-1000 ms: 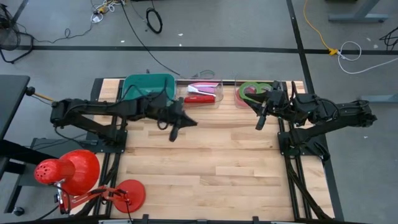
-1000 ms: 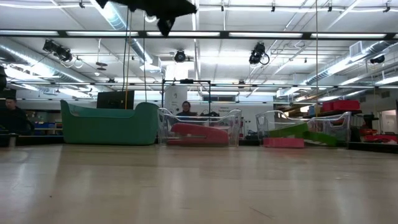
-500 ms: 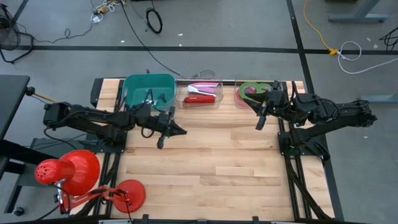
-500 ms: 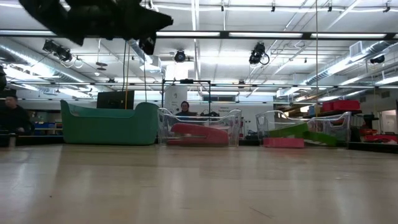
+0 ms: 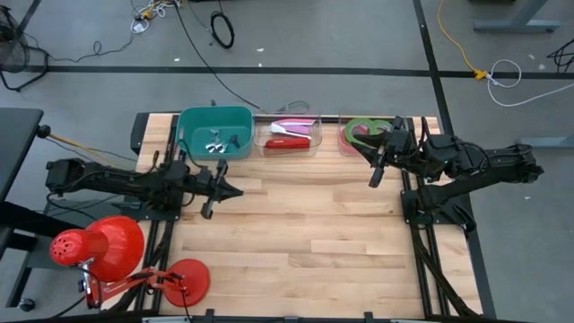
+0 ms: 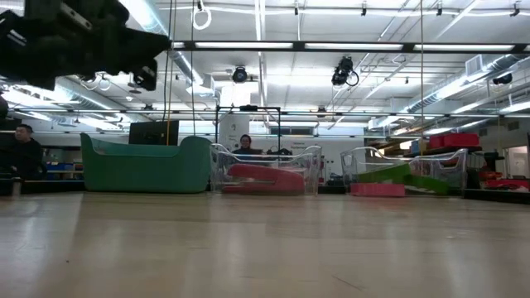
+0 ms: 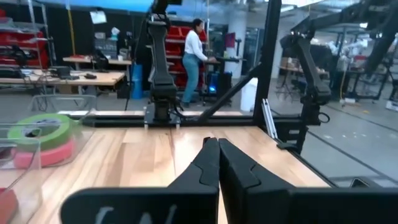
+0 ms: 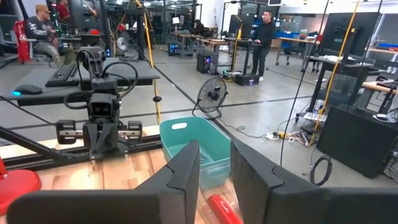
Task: Pick and place Stapler, Stapler remover, tape
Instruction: Return to Home Position
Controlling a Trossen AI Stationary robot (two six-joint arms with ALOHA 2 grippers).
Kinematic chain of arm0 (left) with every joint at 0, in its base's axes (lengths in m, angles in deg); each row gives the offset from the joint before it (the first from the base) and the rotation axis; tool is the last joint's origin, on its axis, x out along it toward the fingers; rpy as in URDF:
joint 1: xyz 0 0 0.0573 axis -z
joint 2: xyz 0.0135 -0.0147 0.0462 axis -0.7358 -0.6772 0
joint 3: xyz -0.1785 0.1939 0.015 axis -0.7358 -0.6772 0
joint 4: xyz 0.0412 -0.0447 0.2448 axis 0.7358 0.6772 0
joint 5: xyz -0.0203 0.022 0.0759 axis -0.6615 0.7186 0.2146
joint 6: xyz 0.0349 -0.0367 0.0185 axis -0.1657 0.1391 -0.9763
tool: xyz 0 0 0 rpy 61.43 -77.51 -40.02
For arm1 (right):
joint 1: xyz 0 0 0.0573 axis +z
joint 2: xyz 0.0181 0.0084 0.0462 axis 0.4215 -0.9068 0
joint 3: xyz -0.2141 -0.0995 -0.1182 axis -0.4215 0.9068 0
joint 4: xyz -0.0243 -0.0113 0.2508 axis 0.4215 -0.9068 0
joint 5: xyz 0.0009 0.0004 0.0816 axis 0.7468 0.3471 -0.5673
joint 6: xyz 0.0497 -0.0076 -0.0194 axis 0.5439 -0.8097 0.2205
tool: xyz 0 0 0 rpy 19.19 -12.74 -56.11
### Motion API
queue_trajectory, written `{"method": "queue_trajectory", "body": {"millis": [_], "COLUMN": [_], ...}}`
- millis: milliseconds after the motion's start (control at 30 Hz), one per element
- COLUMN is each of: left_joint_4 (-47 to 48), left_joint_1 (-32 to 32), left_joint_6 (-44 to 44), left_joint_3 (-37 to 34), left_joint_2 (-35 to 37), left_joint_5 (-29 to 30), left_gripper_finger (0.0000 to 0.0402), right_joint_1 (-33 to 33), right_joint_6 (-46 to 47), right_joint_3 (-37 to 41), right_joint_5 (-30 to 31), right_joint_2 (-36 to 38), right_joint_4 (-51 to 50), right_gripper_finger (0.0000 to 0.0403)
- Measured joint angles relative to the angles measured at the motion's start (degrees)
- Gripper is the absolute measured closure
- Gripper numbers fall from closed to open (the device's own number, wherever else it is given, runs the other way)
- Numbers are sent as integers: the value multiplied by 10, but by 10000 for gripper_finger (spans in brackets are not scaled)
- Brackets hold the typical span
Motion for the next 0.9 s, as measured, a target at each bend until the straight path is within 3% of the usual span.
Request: {"method": "queue_trajectory", "body": {"millis": [333, 900], "left_joint_4": [-1, 206], "left_joint_1": [24, 56], "left_joint_6": [3, -16], "left_joint_3": [-52, -52], "left_joint_2": [100, 257], "left_joint_5": [32, 49], "left_gripper_finger": [401, 401], "right_joint_1": [0, 0], "right_joint_6": [0, 0], "right_joint_3": [0, 0], "right_joint_5": [0, 0], "right_joint_2": [0, 0], "right_joint_4": [0, 1], "right_gripper_finger": [312, 312]}}
